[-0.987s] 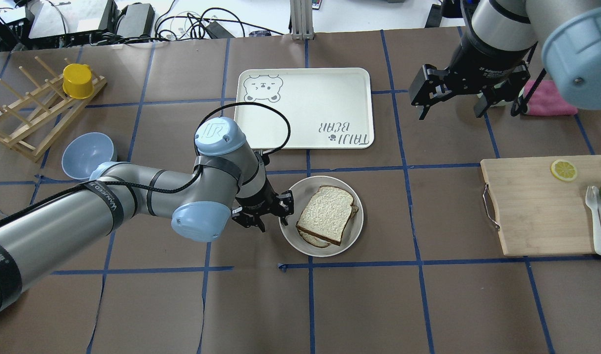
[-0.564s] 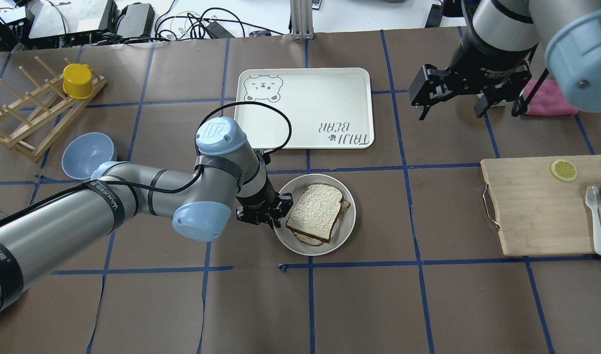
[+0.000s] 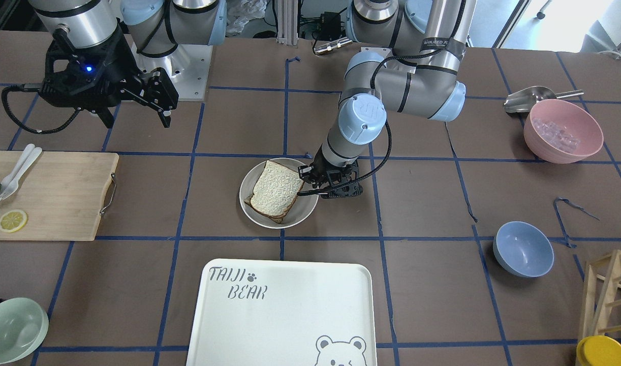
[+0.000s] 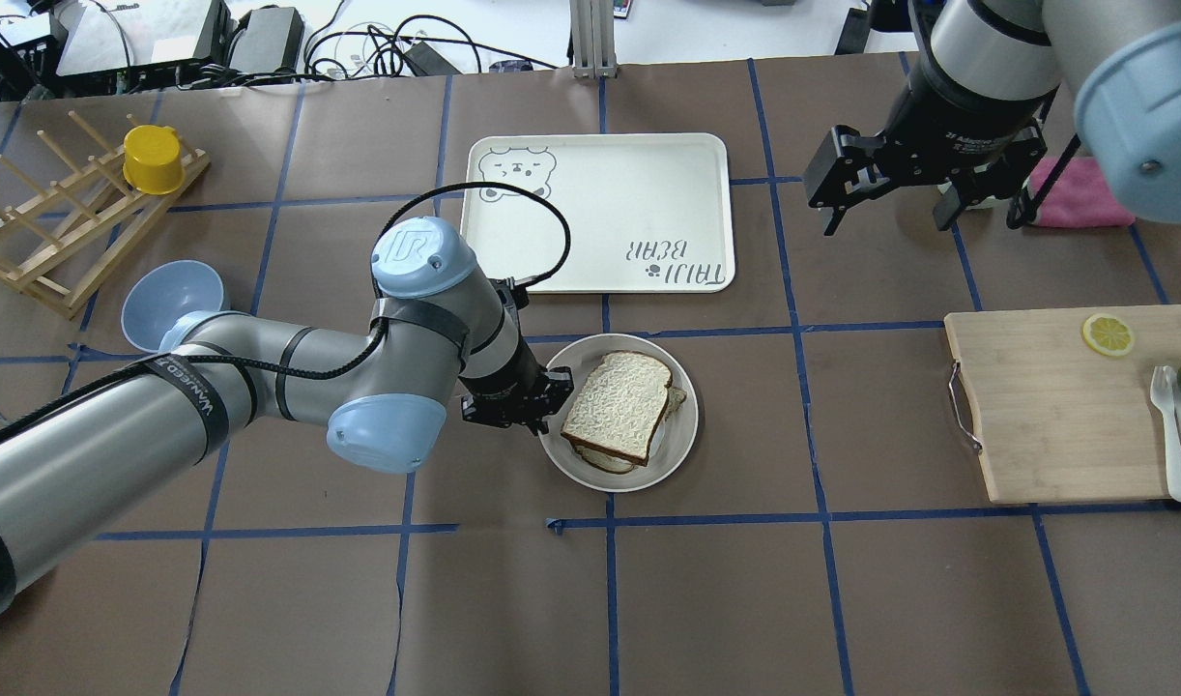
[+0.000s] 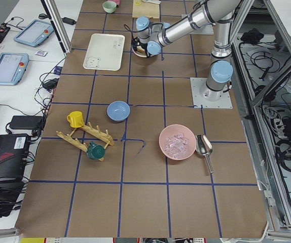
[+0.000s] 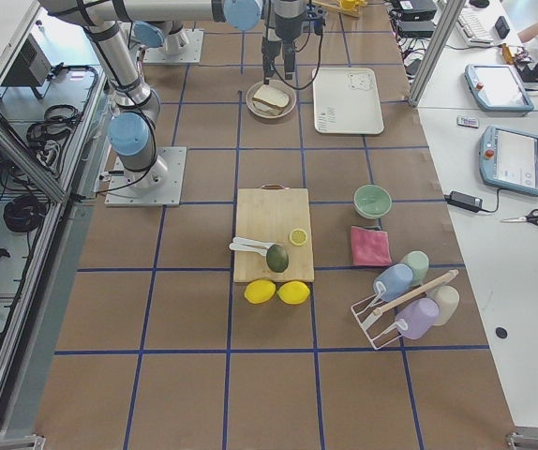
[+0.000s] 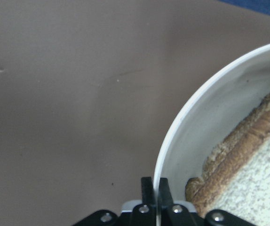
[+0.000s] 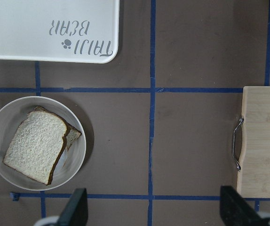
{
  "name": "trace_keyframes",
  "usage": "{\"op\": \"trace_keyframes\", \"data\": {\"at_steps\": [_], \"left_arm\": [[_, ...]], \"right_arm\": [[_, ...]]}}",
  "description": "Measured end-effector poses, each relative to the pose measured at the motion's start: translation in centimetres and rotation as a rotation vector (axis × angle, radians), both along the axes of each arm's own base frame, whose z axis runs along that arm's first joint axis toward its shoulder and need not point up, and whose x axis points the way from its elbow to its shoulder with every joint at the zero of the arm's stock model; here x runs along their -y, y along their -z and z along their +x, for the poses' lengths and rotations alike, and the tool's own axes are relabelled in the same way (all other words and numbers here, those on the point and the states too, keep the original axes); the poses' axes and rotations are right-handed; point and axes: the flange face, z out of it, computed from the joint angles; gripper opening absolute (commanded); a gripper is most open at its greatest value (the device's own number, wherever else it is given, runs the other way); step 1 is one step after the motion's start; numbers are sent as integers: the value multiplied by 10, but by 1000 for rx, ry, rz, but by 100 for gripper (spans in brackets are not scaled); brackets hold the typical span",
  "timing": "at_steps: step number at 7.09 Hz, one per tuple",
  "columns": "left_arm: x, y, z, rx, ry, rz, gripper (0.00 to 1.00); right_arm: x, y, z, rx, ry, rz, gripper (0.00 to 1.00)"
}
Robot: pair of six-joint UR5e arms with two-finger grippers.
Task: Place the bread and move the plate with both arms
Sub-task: 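Slide the plate with the left gripper onto the bear tray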
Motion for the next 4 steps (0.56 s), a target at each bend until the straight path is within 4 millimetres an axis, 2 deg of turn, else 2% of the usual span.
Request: {"op": "trace_keyframes", "data": {"at_steps": [2, 4], "left_arm": [[11, -26, 10, -52, -35, -54, 0], [46, -53, 28, -148, -97, -91, 0]], "right_arm": [[1, 2, -1, -6, 0, 4, 100], [1, 3, -5, -41, -2, 7, 100]]}}
